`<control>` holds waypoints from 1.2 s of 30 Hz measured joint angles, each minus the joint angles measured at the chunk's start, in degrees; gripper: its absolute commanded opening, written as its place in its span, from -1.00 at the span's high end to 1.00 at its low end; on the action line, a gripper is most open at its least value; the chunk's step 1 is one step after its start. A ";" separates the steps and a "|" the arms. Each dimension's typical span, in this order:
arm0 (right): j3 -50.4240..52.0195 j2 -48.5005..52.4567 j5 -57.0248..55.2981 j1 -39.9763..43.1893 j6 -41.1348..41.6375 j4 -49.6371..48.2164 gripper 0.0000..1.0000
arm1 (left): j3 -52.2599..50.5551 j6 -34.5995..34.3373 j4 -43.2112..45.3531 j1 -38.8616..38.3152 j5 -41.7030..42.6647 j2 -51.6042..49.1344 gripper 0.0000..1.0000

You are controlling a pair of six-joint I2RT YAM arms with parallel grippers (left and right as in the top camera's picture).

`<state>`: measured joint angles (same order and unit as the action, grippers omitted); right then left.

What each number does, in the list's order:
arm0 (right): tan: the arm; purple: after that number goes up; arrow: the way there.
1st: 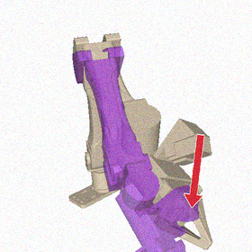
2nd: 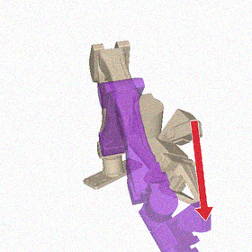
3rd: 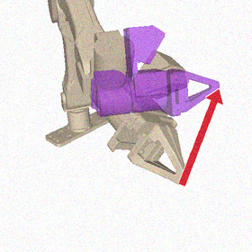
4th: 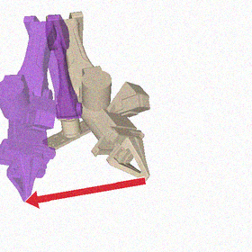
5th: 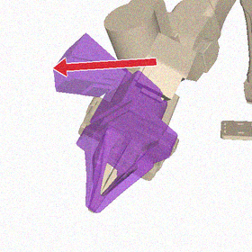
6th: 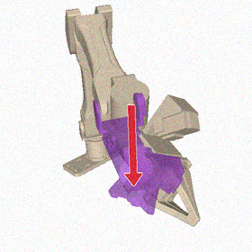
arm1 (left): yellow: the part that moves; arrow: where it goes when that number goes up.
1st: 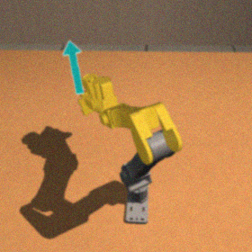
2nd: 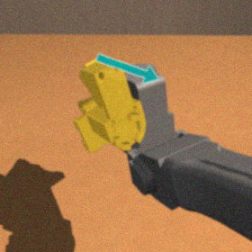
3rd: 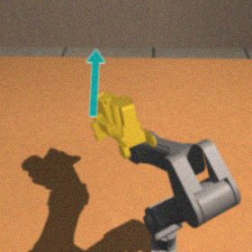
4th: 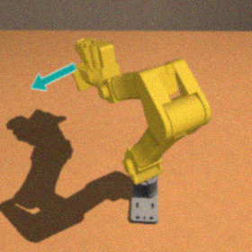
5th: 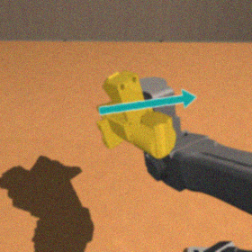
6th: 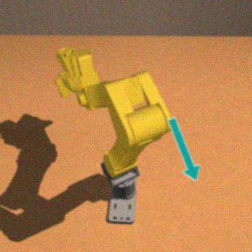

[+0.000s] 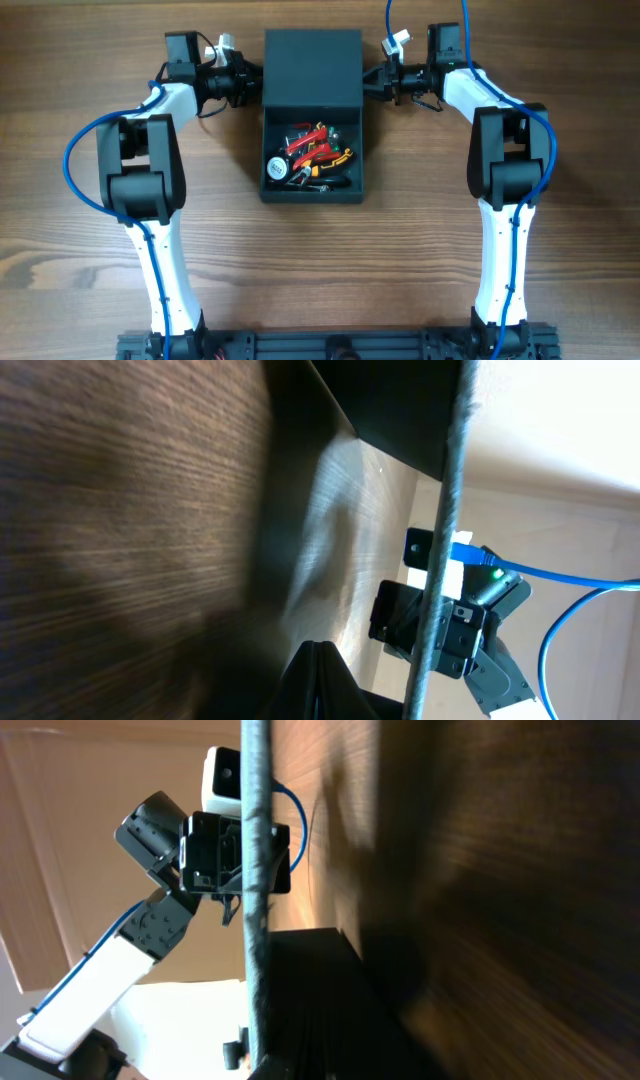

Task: Pack container
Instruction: 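Grip the lid edges with both grippers and tilt it forward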

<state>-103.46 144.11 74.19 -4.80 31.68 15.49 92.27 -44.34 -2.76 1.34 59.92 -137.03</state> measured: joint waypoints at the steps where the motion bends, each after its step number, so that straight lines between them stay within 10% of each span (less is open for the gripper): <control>1: 0.00 0.00 0.00 0.00 0.07 0.33 0.91 | 0.00 0.07 -0.33 -0.35 -0.02 0.00 0.92; 36: -11.74 -4.72 -18.08 0.11 -21.55 39.26 0.92 | 0.26 10.73 -11.21 -2.69 -3.08 7.52 0.93</control>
<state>-115.20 139.39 56.12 -4.69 10.13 54.74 92.53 -33.61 -13.98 -1.34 56.84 -129.51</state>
